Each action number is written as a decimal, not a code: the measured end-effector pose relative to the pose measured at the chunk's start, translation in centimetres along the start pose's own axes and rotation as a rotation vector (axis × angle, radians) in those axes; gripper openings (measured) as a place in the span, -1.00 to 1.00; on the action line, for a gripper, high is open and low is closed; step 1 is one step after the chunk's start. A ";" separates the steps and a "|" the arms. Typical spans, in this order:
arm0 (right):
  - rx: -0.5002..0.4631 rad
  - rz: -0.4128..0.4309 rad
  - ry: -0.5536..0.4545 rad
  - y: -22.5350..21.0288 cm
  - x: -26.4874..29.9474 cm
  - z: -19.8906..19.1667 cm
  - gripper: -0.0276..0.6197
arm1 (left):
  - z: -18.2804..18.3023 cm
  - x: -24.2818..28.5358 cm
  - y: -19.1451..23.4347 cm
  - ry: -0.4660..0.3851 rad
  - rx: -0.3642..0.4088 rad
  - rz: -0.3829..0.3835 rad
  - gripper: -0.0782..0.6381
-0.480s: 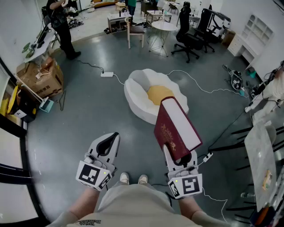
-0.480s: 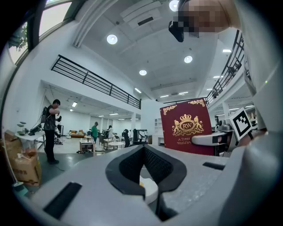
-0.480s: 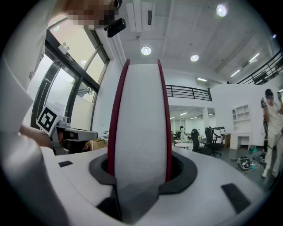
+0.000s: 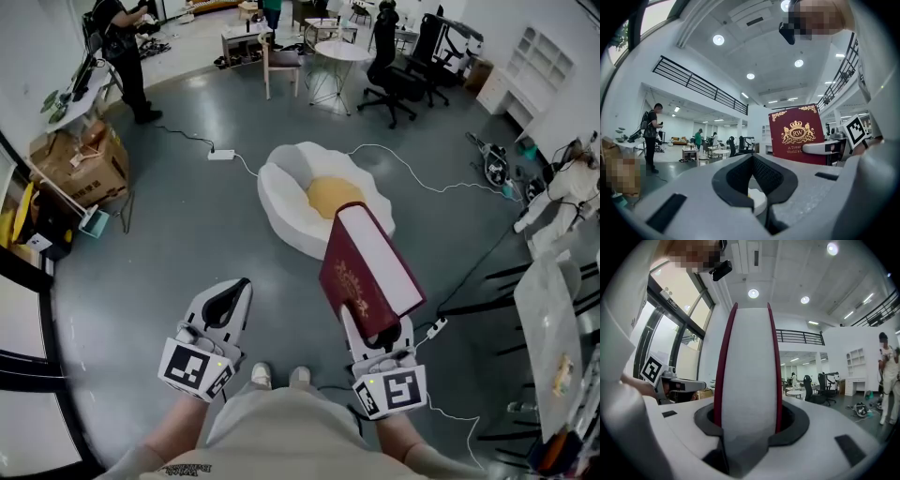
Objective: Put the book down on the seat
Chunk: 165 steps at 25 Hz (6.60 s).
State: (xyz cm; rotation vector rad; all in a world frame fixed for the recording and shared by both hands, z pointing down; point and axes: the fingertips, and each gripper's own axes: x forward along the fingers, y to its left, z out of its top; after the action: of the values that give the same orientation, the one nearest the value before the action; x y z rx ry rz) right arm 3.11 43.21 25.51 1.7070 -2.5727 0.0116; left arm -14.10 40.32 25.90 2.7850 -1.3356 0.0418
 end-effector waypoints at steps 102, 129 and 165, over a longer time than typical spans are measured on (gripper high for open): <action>-0.048 -0.131 0.018 -22.2 52.0 1.5 -0.26 | 1.7 45.7 35.0 -0.023 0.024 -0.125 -0.77; 0.004 -0.050 0.131 -29.5 53.9 -4.3 -0.26 | -1.0 53.0 32.4 0.010 -0.020 -0.073 -0.77; -0.121 0.060 0.592 -40.1 76.8 -68.4 -0.26 | -53.7 73.6 39.5 0.212 -0.221 0.014 -0.77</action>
State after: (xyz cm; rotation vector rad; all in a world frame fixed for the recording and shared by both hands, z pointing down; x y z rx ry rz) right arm 13.10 -40.59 96.61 1.3271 -2.1315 0.3067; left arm 1.07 -38.52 84.34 2.5090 -1.2275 0.1743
